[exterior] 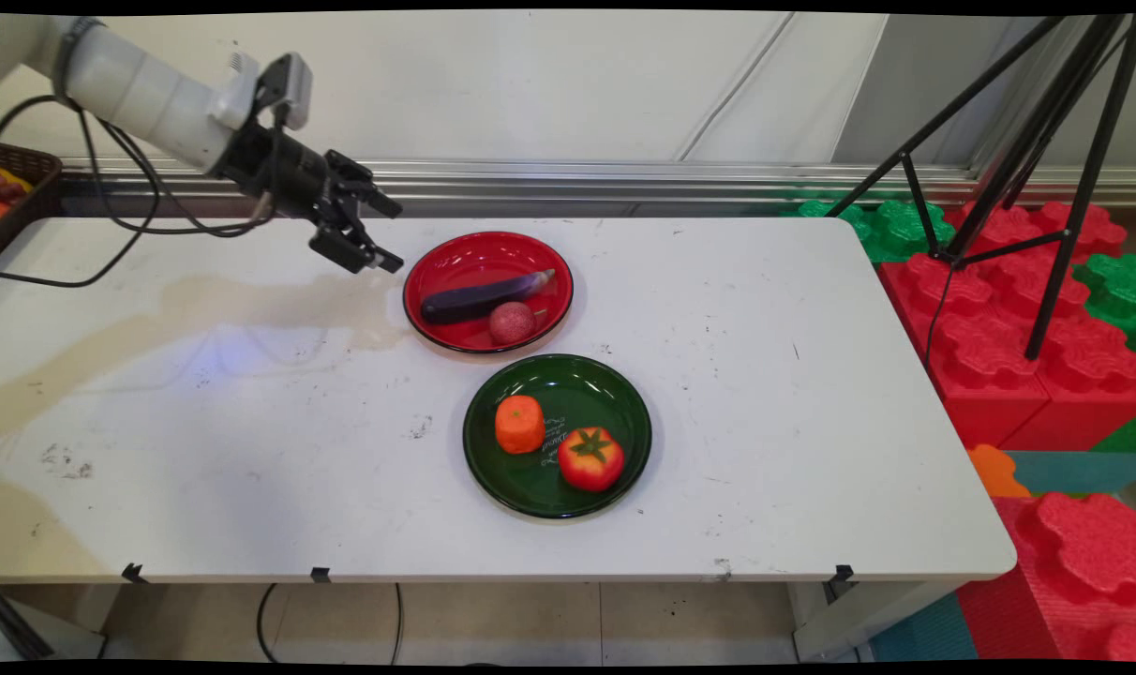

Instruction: Pick up the eggplant from the red plate

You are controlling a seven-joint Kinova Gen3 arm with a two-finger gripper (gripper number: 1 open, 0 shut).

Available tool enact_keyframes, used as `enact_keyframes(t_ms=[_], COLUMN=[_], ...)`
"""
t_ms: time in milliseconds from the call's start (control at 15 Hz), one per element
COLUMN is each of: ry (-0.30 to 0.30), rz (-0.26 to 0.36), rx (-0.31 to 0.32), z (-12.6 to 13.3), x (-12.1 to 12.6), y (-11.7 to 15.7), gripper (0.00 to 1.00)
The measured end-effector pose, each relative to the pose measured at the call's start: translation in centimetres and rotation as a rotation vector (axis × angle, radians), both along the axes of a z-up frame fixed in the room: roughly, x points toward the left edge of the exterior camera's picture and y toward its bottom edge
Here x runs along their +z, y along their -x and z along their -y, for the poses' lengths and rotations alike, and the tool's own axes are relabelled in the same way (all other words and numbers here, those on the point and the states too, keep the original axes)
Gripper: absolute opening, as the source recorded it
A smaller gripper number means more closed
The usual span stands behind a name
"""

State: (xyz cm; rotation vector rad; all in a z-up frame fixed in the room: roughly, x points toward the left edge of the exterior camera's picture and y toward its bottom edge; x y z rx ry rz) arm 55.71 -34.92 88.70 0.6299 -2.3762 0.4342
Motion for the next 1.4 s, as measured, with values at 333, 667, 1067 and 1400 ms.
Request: enact_keyframes(t_ms=[333, 667, 1067, 1400], ry=[-0.024, -0.053, -0.083, -0.099], rz=[0.047, 0.084, 0.113, 0.129], rx=[-0.013, -0.024, -0.04, -0.048], z=[2.2, 4.2, 5.4, 6.2], x=[-2.6, -5.0, -7.2, -8.6], y=[1.0, 2.3, 3.5, 4.4], gripper=[1.0, 1.0, 1.0, 1.0])
